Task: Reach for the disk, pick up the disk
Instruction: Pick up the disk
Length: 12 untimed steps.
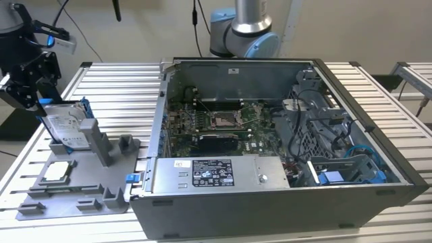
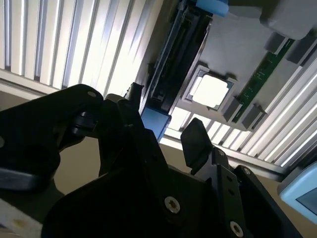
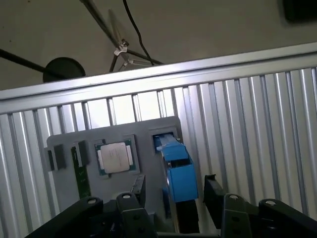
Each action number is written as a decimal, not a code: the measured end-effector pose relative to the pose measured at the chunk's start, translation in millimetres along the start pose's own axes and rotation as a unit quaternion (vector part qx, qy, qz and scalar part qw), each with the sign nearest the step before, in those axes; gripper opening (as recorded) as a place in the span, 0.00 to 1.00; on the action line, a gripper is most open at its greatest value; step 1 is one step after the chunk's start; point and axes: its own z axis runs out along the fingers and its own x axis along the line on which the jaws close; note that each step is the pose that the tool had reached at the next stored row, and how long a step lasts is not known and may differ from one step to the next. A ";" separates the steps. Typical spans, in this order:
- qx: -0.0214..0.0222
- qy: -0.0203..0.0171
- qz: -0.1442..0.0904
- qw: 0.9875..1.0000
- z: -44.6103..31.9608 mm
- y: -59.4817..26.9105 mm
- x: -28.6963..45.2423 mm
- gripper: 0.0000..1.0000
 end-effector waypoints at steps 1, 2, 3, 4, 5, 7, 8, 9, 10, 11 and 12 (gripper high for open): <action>0.001 0.000 -0.002 1.000 1.8 0.5 -0.9 1.00; 0.002 0.000 -0.005 1.000 3.6 0.9 -1.7 1.00; 0.004 0.000 -0.008 1.000 5.4 1.5 -2.4 1.00; 0.006 -0.001 -0.011 1.000 7.4 2.1 -3.1 1.00; 0.008 -0.001 -0.015 1.000 9.2 2.8 -3.6 1.00; 0.009 -0.001 -0.018 1.000 12.9 4.0 -4.3 1.00; 0.009 -0.001 -0.018 1.000 14.7 4.2 -4.2 1.00; 0.009 -0.001 -0.018 1.000 16.5 4.5 -4.1 1.00; 0.009 -0.001 -0.019 1.000 18.3 4.8 -3.9 1.00; 0.009 -0.001 -0.019 1.000 20.0 5.0 -3.9 1.00; 0.009 -0.001 -0.019 1.000 21.9 5.2 -3.8 1.00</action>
